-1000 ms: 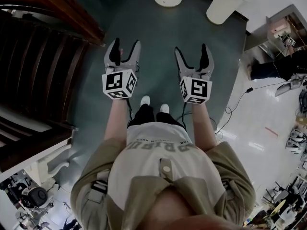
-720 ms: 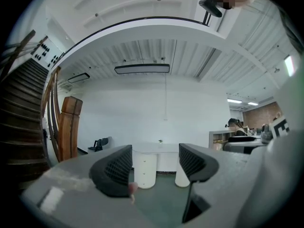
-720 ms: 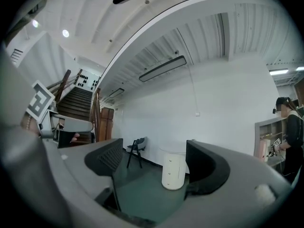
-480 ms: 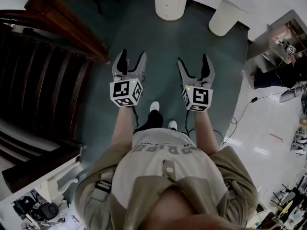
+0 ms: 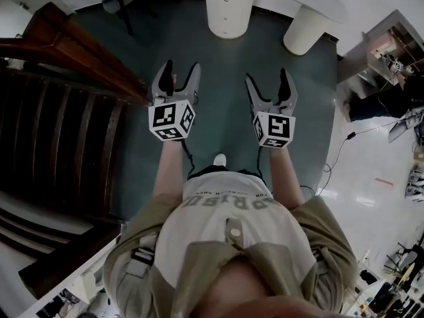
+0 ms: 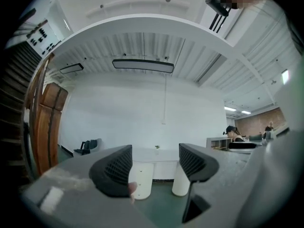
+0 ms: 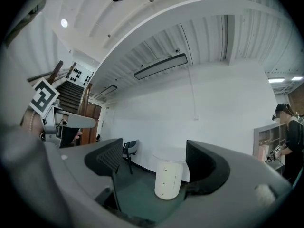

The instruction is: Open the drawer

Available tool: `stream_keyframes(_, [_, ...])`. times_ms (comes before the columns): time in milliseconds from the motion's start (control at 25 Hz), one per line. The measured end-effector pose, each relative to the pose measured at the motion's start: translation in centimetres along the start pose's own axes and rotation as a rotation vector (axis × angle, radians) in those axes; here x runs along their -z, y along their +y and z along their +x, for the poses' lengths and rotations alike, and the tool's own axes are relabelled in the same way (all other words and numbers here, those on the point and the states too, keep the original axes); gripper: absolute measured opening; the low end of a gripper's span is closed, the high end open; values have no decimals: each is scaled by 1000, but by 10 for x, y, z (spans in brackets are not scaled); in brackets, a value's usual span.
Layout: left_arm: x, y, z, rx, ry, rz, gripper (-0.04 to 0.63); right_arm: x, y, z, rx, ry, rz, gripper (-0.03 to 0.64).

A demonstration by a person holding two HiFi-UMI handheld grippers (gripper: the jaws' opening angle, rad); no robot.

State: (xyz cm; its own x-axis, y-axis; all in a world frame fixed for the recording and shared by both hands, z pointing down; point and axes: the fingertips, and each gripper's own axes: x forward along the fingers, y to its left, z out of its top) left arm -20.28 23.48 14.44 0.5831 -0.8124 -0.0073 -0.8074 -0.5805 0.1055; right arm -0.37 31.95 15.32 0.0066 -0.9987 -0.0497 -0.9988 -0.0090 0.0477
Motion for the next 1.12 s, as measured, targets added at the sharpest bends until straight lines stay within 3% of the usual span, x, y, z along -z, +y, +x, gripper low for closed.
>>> stream_keyframes(240, [-6, 5, 26, 11, 2, -8, 322, -3, -20, 20, 22, 7, -2, 407])
stream_keyframes(640, [15, 20, 63, -3, 43, -16, 322, 16, -40, 65, 18, 32, 3, 407])
stream_keyframes(1120, [8, 46, 170, -34, 38, -12, 322, 27, -77, 169, -14, 40, 11, 407])
